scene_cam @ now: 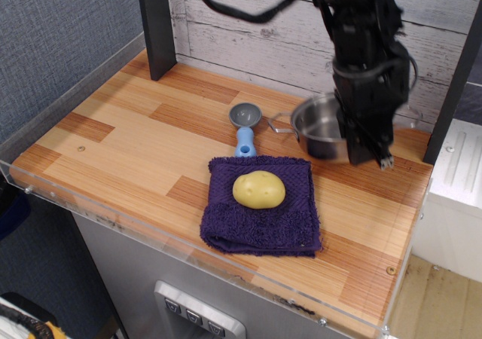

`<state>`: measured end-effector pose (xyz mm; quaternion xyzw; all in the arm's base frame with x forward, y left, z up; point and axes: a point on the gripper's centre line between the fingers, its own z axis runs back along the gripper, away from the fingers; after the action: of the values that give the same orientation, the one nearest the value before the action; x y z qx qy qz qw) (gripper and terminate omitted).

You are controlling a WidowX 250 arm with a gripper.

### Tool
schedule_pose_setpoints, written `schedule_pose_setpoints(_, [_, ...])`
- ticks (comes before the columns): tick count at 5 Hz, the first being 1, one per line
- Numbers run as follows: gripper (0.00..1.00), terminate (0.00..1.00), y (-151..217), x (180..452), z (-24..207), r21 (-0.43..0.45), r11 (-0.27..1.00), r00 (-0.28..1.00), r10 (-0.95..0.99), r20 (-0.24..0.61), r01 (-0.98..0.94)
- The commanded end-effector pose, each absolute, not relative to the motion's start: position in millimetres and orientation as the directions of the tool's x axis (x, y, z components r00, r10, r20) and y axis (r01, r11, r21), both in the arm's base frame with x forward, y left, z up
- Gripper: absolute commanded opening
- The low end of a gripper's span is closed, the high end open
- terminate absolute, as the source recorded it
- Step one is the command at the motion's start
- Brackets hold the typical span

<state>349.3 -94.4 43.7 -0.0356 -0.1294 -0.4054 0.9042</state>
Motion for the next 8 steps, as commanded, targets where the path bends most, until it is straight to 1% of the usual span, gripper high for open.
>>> schedule_pose_setpoints(1, [0.00,0.00,-107.4,353.4,35.0,0.092,0.666,0.612,-0.725,0.316,0.741])
schedule_pose_setpoints(2, [1.00,0.00,-97.2,353.3,31.0,0.144,0.749,0.690,-0.656,0.306,0.647])
schedule_pose_setpoints(3, [1.00,0.00,-92.5,352.8,30.2,0.151,0.785,0.724,-0.615,0.314,0.601])
schedule_pose_setpoints(4, [1.00,0.00,-92.4,349.7,29.8,0.153,0.783,0.726,-0.618,0.303,0.603])
schedule_pose_setpoints(5, [1.00,0.00,-90.3,349.6,39.0,0.151,0.796,0.730,-0.599,0.328,0.586])
schedule_pose_setpoints(6, [1.00,0.00,-89.0,348.7,51.8,0.126,0.809,0.736,-0.578,0.353,0.575])
schedule_pose_setpoints(7, [1.00,0.00,-88.3,348.4,74.7,0.058,0.818,0.747,-0.549,0.374,0.572])
schedule_pose_setpoints(8, [1.00,0.00,-82.9,345.2,104.7,0.042,0.834,0.753,-0.517,0.406,0.550])
